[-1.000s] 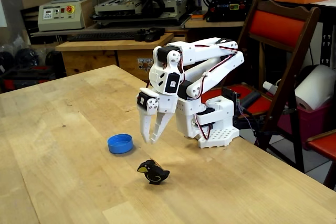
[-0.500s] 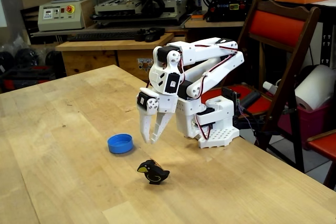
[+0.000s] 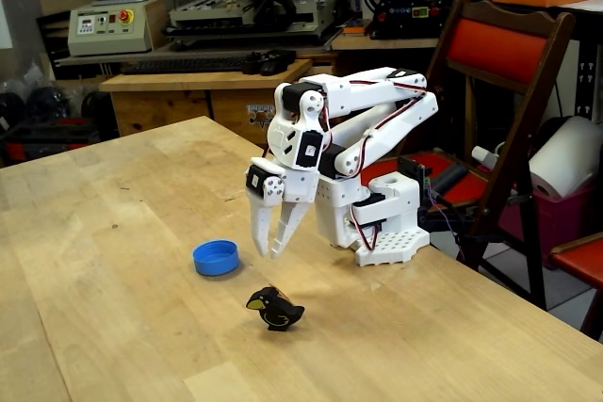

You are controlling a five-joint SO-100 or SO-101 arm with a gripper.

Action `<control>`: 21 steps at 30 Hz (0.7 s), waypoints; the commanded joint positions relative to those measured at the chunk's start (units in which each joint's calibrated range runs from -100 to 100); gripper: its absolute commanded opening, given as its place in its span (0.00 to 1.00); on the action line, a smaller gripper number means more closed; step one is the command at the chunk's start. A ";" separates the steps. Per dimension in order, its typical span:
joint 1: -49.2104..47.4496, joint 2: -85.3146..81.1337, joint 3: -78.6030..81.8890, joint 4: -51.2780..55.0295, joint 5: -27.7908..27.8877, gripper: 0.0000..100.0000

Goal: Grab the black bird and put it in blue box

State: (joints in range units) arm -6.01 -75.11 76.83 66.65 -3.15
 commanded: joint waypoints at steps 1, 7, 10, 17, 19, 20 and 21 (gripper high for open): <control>-0.21 0.18 -3.12 -0.09 -0.24 0.05; 0.23 -0.07 -4.36 -2.31 -0.05 0.04; 0.30 0.18 -8.16 -7.68 0.00 0.04; 3.64 5.92 -24.71 -15.67 0.05 0.04; 4.67 11.56 -28.34 -15.43 0.00 0.04; 5.27 15.07 -30.46 -15.27 0.00 0.04; 5.71 18.75 -32.85 -14.95 -0.20 0.04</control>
State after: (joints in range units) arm -1.98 -65.32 52.90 52.26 -3.15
